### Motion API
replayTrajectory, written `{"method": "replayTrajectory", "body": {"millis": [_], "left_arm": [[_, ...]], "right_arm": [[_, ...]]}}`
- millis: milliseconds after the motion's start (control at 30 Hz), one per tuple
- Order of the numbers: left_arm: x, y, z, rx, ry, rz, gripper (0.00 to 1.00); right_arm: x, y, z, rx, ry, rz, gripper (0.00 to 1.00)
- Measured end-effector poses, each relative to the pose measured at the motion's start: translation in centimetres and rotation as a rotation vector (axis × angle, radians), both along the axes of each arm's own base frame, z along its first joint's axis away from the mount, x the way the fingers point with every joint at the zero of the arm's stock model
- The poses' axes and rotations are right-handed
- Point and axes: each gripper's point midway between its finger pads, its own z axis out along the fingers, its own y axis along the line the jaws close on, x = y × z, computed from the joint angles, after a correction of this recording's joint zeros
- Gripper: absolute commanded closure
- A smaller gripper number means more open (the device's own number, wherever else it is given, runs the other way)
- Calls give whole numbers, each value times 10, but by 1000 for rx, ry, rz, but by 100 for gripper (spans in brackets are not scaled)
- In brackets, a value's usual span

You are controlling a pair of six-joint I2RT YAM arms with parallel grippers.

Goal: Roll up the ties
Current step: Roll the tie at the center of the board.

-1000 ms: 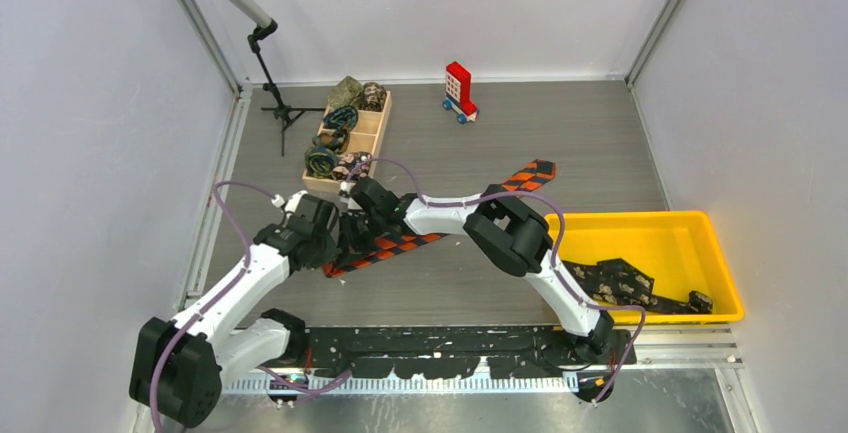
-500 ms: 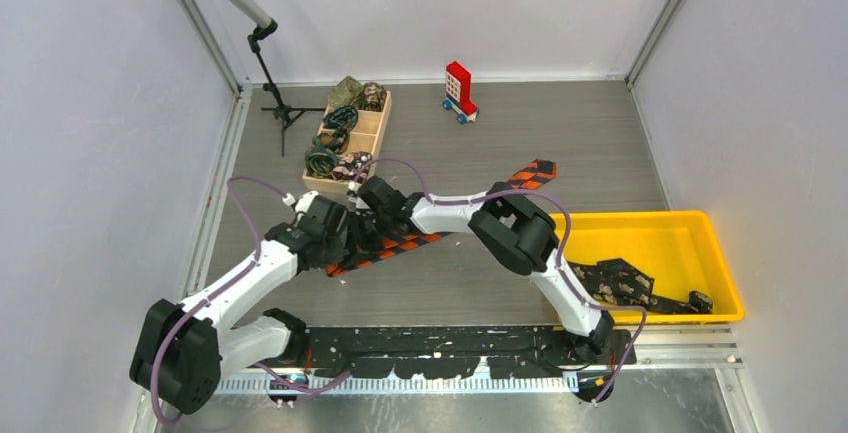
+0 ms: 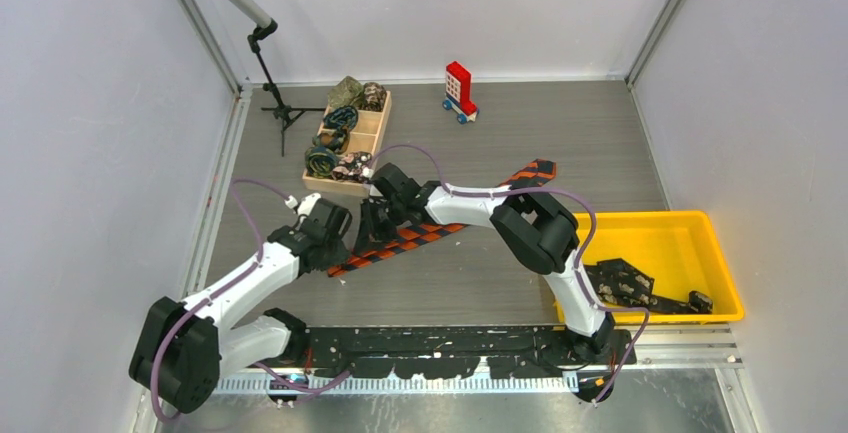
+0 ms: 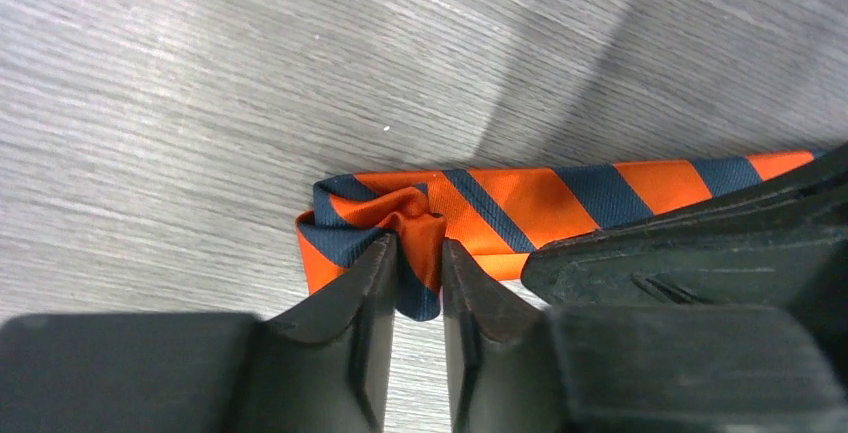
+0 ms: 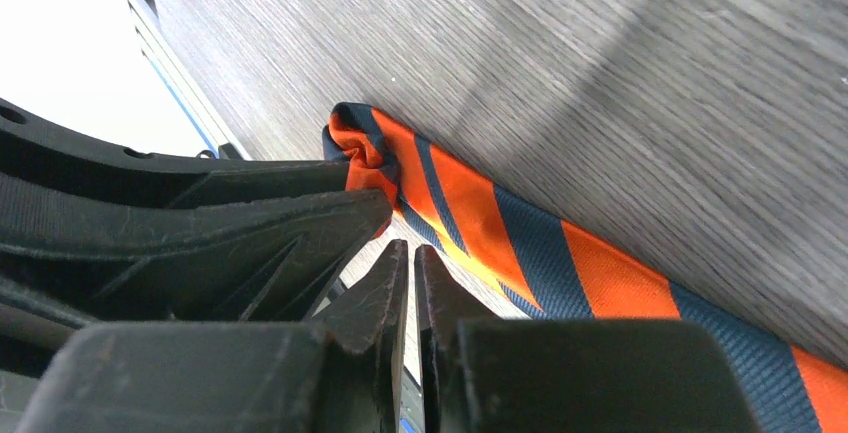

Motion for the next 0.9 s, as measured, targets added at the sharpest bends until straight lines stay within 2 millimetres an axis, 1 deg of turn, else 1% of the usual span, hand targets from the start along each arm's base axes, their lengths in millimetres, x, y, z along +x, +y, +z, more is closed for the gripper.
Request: {"method": "replayTrajectory", "body": {"millis": [67,133,333,400,467,633,800,900], "left_arm": [[0,-2,1,-11,-5,-2,62],[1,-3,3,-20,-14,-2,59],[1,-4,8,-41,-42,6,60],[0,-3,9,-47,-49,12,63],[0,-3,9,-51,-55,17,69],[-2,-1,10,-62,-69,35,75],[-3,0,13,-72,-93,48,86],[-2,2,15,-75,-110,52,91]], "right_arm": [[0,-1,-1,-6,2,-2,87],[-1,-2,-2,-10,5,-2,87],[-1,-3,-2,-16,10,-2,87],[-1,-3,-2,-17,11,-2,87],[-1,-2,-1,-16,10,-2,87],[0,-1,2,-11,6,-2,87],[3,3,7,0,-1,-2,87],[3,3,8,3,-1,-4,87]]}}
